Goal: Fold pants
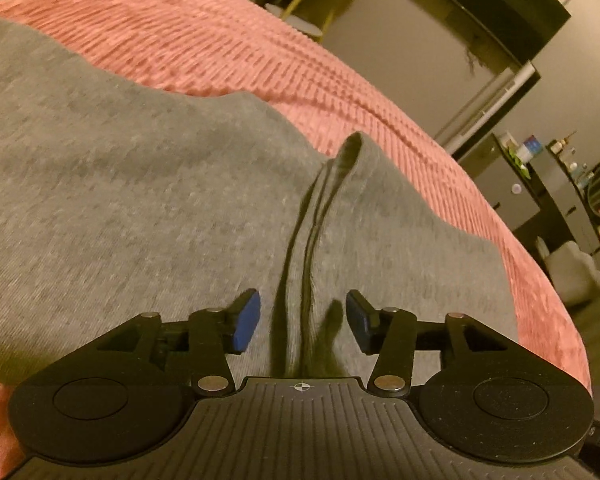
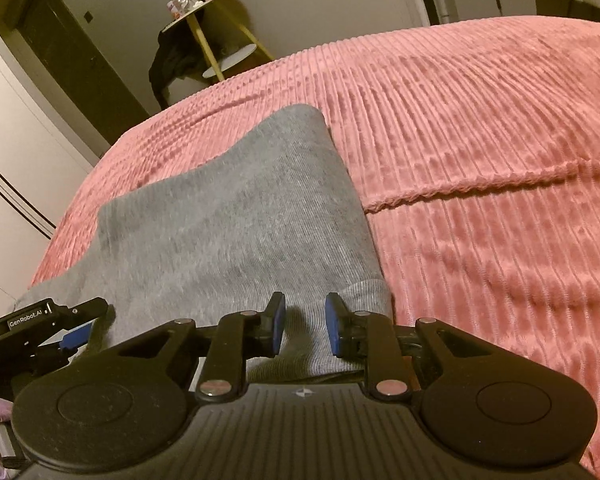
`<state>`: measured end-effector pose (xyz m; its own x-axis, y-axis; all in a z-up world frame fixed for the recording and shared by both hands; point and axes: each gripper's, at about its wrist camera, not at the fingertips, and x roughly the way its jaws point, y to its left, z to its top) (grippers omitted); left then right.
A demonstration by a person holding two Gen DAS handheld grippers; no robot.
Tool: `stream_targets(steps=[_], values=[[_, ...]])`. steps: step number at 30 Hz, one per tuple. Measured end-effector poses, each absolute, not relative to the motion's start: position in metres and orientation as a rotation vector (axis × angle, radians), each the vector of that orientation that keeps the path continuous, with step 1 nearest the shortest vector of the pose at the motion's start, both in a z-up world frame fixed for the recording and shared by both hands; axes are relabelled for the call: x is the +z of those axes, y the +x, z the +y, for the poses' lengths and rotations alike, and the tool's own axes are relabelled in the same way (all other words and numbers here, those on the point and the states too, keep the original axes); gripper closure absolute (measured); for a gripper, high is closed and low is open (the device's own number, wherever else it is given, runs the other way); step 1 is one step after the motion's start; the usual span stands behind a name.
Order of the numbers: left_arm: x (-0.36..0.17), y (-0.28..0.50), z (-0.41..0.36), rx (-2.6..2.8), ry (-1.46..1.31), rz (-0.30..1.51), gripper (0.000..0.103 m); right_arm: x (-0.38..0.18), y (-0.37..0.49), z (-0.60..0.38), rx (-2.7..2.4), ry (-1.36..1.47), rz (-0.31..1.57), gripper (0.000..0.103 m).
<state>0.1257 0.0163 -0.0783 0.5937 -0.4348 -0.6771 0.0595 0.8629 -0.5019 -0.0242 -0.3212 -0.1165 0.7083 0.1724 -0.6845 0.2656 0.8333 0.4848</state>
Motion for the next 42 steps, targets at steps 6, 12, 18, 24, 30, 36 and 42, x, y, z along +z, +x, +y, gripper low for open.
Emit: stream_targets(steps=[6, 12, 18, 24, 30, 36, 42], values=[[-0.08, 0.127, 0.007, -0.32, -0.403, 0.893, 0.036, -0.117, -0.023, -0.321, -0.054, 0.594, 0.799, 0.081], [-0.071, 0.119, 0.027, -0.281, -0.492, 0.863, 0.04, -0.118, -0.024, -0.324, -0.049, 0.614, 0.796, 0.081], [-0.04, 0.098, 0.092, -0.168, -0.667, 0.739, 0.006, -0.118, -0.026, -0.326, -0.044, 0.635, 0.791, 0.08], [-0.033, 0.069, 0.197, 0.02, -0.766, 0.635, 0.002, -0.119, -0.027, -0.328, -0.013, 0.668, 0.777, 0.069], [-0.064, 0.056, 0.274, 0.201, -0.926, 0.633, 0.002, -0.118, -0.026, -0.326, 0.01, 0.663, 0.771, 0.06], [-0.092, 0.073, 0.305, 0.213, -0.976, 0.656, 0.012, -0.118, -0.027, -0.327, 0.006, 0.683, 0.768, 0.059], [-0.107, 0.102, 0.309, 0.177, -0.943, 0.69, 0.023, -0.118, -0.025, -0.325, 0.004, 0.675, 0.772, 0.056]])
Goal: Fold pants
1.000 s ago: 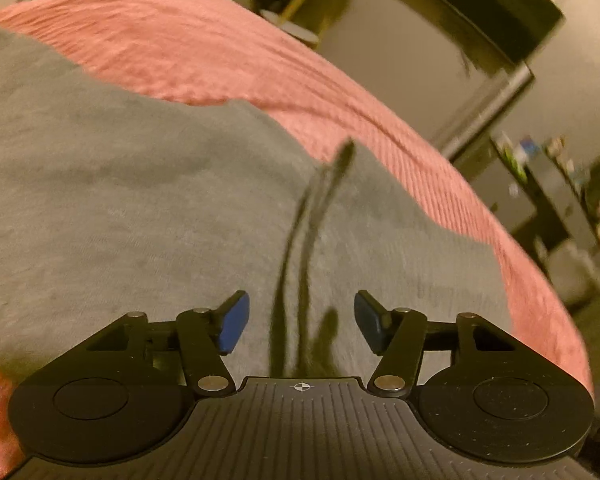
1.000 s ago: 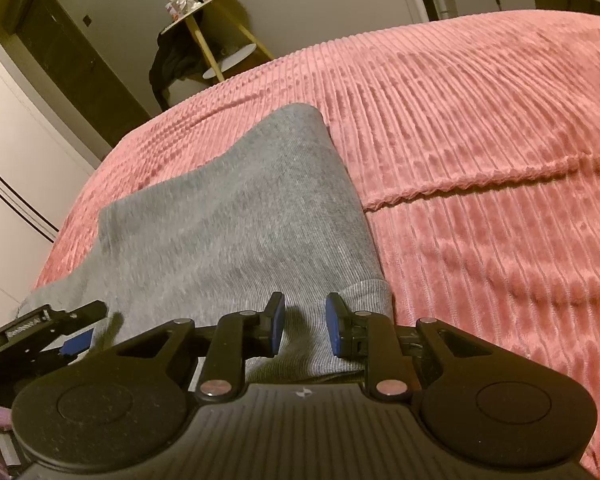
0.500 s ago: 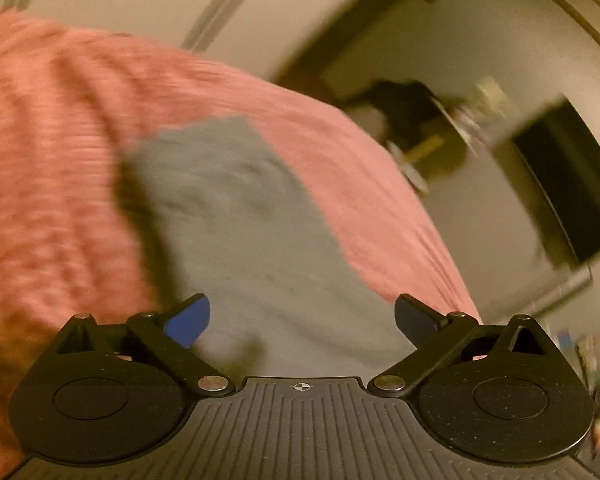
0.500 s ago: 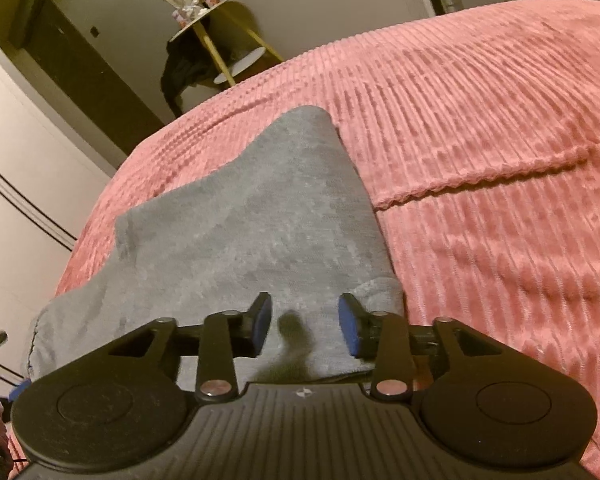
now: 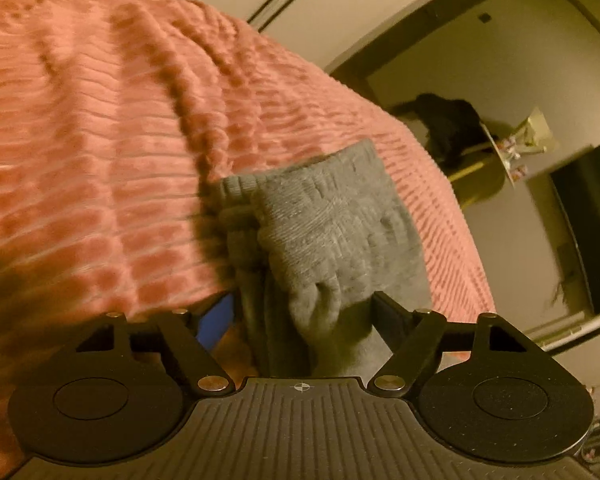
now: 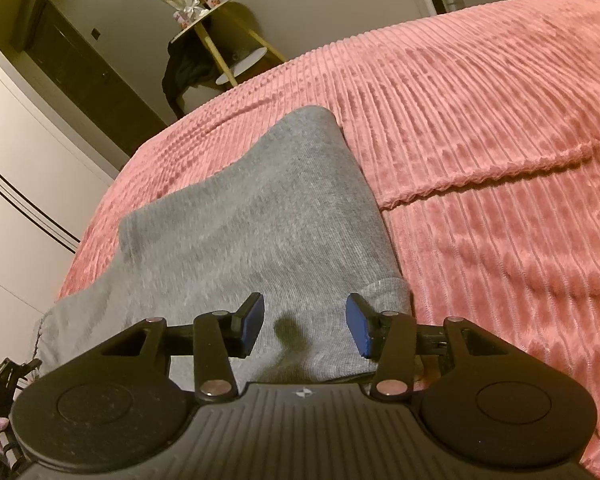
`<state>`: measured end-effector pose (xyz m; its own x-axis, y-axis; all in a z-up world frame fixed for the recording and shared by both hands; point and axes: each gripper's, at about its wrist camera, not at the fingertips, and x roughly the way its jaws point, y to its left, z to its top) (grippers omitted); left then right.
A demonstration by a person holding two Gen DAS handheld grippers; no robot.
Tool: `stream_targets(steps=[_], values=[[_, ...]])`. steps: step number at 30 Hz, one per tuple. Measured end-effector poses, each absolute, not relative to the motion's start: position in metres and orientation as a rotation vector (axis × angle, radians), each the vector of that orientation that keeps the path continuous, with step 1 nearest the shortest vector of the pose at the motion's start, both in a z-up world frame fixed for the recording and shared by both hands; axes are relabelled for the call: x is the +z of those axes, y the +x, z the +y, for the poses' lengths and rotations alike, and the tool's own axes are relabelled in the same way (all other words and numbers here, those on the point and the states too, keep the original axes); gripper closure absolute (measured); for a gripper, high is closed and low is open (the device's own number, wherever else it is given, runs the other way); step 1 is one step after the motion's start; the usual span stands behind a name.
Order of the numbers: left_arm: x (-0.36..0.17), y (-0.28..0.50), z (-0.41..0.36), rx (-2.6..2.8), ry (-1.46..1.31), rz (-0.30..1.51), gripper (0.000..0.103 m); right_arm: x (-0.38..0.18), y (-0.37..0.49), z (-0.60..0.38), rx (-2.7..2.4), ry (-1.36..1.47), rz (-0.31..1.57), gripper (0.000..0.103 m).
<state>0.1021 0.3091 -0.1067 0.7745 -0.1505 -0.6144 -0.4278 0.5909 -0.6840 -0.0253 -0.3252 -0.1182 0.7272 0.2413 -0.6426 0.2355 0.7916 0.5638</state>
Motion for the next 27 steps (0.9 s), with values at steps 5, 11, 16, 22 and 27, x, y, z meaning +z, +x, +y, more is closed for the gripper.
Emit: stream_targets(steps=[5, 11, 16, 22, 27], values=[[-0.11, 0.118, 0.305, 0.176, -0.912, 0.708, 0.047, -0.119, -0.024, -0.324, 0.001, 0.673, 0.768, 0.055], [-0.089, 0.099, 0.299, 0.052, -0.862, 0.58, 0.077, -0.121, -0.025, -0.328, 0.005, 0.702, 0.757, 0.055], [-0.088, 0.105, 0.298, 0.027, -0.88, 0.554, 0.04, -0.121, -0.023, -0.327, 0.012, 0.691, 0.759, 0.053], [-0.106, 0.127, 0.298, 0.183, -0.952, 0.669, 0.068, -0.122, -0.025, -0.33, 0.015, 0.712, 0.751, 0.052], [-0.061, 0.123, 0.274, 0.122, -0.761, 0.622, 0.08, -0.122, -0.027, -0.333, 0.015, 0.733, 0.735, 0.052]])
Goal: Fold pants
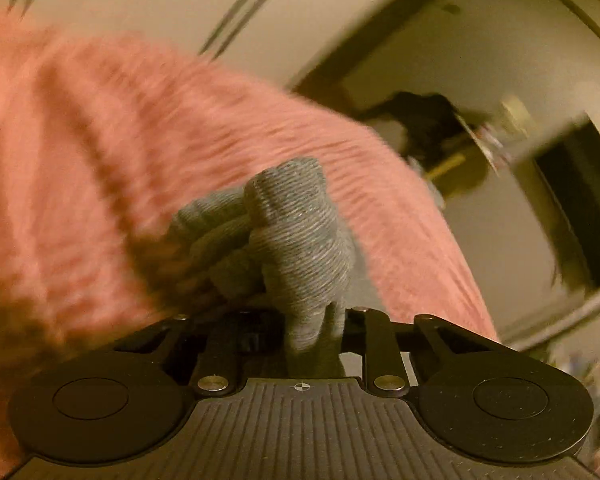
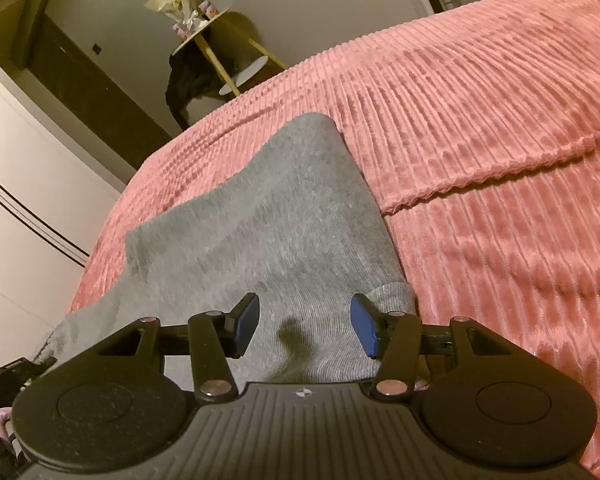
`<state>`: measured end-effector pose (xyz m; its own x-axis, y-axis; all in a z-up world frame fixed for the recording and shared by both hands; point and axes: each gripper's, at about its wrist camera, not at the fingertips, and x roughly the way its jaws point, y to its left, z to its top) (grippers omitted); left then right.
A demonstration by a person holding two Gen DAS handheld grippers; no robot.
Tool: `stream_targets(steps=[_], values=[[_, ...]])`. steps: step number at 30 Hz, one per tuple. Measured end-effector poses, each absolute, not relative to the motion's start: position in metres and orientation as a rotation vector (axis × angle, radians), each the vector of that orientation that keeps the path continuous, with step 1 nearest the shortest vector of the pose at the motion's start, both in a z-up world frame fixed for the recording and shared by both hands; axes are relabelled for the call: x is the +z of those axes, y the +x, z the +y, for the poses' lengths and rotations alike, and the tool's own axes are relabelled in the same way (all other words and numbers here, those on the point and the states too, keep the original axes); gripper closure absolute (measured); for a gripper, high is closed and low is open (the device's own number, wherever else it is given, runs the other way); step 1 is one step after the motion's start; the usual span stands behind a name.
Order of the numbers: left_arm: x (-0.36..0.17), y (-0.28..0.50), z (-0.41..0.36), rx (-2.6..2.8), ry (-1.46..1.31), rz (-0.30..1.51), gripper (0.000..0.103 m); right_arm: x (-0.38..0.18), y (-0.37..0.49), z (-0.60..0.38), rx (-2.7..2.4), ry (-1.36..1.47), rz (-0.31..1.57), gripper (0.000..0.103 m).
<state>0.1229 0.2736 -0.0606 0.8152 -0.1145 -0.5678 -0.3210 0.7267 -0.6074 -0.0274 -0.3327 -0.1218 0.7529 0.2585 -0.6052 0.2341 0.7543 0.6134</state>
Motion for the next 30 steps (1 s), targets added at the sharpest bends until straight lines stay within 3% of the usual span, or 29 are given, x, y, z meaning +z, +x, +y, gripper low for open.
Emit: stream_targets(steps=[8, 14, 16, 18, 20, 23, 25, 27, 30], values=[[0.046, 0.098, 0.145, -0.128, -0.265, 0.451, 0.081, -0.121, -0.03, -0.335, 0.022, 0.742, 0.727, 0.052], [0.061, 0.062, 0.009, -0.427, 0.001, 0.43, 0.078, -0.122, -0.032, -0.338, 0.022, 0.763, 0.713, 0.052], [0.041, 0.054, -0.035, -0.49, 0.082, 0.486, 0.069, -0.122, -0.033, -0.339, 0.023, 0.77, 0.709, 0.052], [0.01, 0.047, -0.077, -0.518, 0.198, 0.57, 0.043, -0.122, -0.034, -0.341, 0.024, 0.778, 0.703, 0.052], [-0.022, 0.043, -0.101, -0.526, 0.292, 0.68, 0.025, -0.122, -0.036, -0.344, 0.027, 0.79, 0.696, 0.052], [-0.041, 0.037, -0.1, -0.515, 0.264, 0.762, 0.026, -0.122, -0.04, -0.348, 0.031, 0.809, 0.683, 0.052], [-0.037, 0.033, -0.081, -0.471, 0.179, 0.785, 0.023, -0.122, -0.042, -0.351, 0.026, 0.824, 0.669, 0.052], [-0.028, 0.026, -0.059, -0.408, 0.089, 0.768, 0.011, -0.117, -0.045, -0.352, 0.005, 0.816, 0.652, 0.051], [-0.02, 0.021, -0.025, -0.29, 0.047, 0.714, 0.008, -0.107, -0.052, -0.347, 0.049, 0.868, 0.591, 0.046]])
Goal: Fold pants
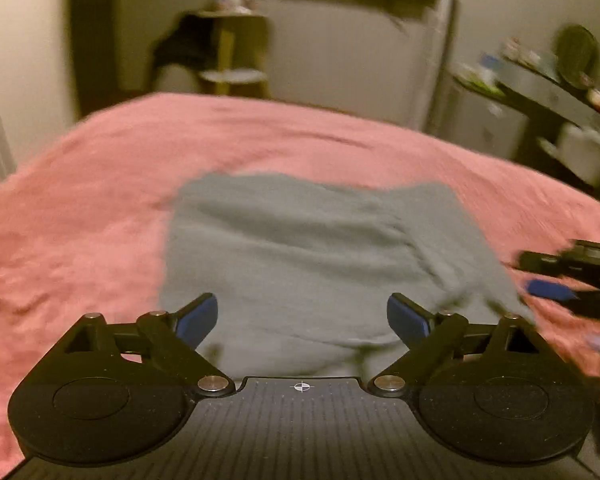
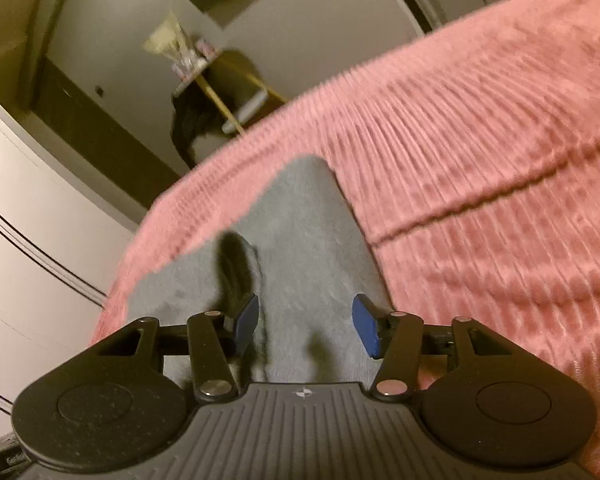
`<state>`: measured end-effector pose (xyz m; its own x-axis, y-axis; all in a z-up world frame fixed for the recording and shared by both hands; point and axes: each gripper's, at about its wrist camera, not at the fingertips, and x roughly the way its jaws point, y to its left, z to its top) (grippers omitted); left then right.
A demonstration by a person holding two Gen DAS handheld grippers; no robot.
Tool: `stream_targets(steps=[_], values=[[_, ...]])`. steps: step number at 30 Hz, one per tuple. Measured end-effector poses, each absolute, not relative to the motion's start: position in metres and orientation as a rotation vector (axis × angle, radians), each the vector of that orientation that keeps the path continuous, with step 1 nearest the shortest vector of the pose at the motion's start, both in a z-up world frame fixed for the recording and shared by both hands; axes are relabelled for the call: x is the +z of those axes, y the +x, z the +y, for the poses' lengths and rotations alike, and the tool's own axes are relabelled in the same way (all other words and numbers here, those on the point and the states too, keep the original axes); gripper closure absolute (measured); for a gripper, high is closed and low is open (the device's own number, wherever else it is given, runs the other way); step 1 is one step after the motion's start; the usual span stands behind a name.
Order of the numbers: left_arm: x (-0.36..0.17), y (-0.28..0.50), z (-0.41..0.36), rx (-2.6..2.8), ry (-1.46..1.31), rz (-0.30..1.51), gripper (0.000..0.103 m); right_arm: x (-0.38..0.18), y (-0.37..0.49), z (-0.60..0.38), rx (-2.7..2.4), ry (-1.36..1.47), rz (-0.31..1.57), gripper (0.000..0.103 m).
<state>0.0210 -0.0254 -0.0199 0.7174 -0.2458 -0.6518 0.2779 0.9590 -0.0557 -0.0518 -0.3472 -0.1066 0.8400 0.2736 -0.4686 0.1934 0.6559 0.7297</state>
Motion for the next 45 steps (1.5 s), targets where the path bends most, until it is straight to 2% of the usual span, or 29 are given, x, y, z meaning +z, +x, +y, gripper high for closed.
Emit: stream_targets(steps=[3, 9, 12, 15, 17, 18, 19, 21, 23, 24, 25, 26, 27, 29, 30, 36, 43, 44, 45], values=[[-0.027, 0.03, -0.007, -0.196, 0.066, 0.74, 0.008, -0.113, -0.04, -0.331, 0.17, 0.983, 0.643, 0.037], [-0.046, 0.039, 0.026, -0.16, -0.112, 0.863, 0.008, -0.14, -0.002, -0.306, 0.21, 1.028, 0.825, 0.03], [-0.05, 0.04, 0.038, -0.17, -0.181, 0.879, 0.008, -0.147, 0.014, -0.307, 0.251, 1.135, 0.83, 0.011], [-0.051, 0.042, 0.042, -0.177, -0.223, 0.894, 0.008, -0.152, 0.028, -0.303, 0.25, 1.19, 0.837, 0.01], [-0.053, 0.042, 0.044, -0.182, -0.238, 0.905, 0.008, -0.15, 0.031, -0.298, 0.253, 1.184, 0.83, 0.023], [-0.054, 0.042, 0.044, -0.182, -0.24, 0.908, 0.008, -0.149, 0.032, -0.294, 0.257, 1.16, 0.825, 0.056], [-0.054, 0.042, 0.045, -0.187, -0.242, 0.908, 0.008, -0.149, 0.033, -0.292, 0.263, 1.144, 0.827, 0.058], [-0.053, 0.04, 0.044, -0.193, -0.239, 0.911, 0.008, -0.15, 0.034, -0.291, 0.26, 1.137, 0.82, 0.057], [-0.054, 0.041, 0.044, -0.201, -0.239, 0.917, 0.008, -0.155, 0.036, -0.291, 0.275, 1.167, 0.816, 0.049], [-0.055, 0.042, 0.043, -0.202, -0.237, 0.922, 0.008, -0.158, 0.04, -0.289, 0.295, 1.184, 0.815, 0.038], [-0.055, 0.042, 0.042, -0.203, -0.233, 0.925, 0.008, -0.157, 0.043, -0.288, 0.309, 1.186, 0.814, 0.034], [-0.056, 0.043, 0.041, -0.204, -0.229, 0.928, 0.009, -0.155, 0.045, -0.286, 0.307, 1.169, 0.824, 0.033], [-0.055, 0.042, 0.041, -0.204, -0.223, 0.929, 0.009, -0.149, 0.05, -0.282, 0.31, 1.127, 0.847, 0.033], [-0.055, 0.041, 0.04, -0.207, -0.215, 0.923, 0.009, -0.132, 0.057, -0.274, 0.296, 1.003, 0.868, 0.054], [-0.054, 0.04, 0.039, -0.21, -0.213, 0.919, 0.009, -0.12, 0.06, -0.27, 0.292, 0.937, 0.859, 0.058], [-0.047, 0.029, 0.03, -0.279, -0.167, 0.893, 0.009, -0.049, 0.053, -0.267, 0.288, 0.766, 0.655, 0.059], [-0.052, 0.035, 0.003, -0.339, -0.028, 0.945, 0.009, -0.008, 0.045, -0.277, 0.31, 0.726, 0.526, 0.059], [-0.056, 0.038, 0.0, -0.327, -0.003, 0.97, 0.013, -0.007, 0.039, -0.28, 0.311, 0.732, 0.517, 0.059], [-0.061, 0.043, -0.004, -0.304, 0.019, 1.006, 0.023, -0.005, 0.037, -0.283, 0.311, 0.737, 0.508, 0.059]])
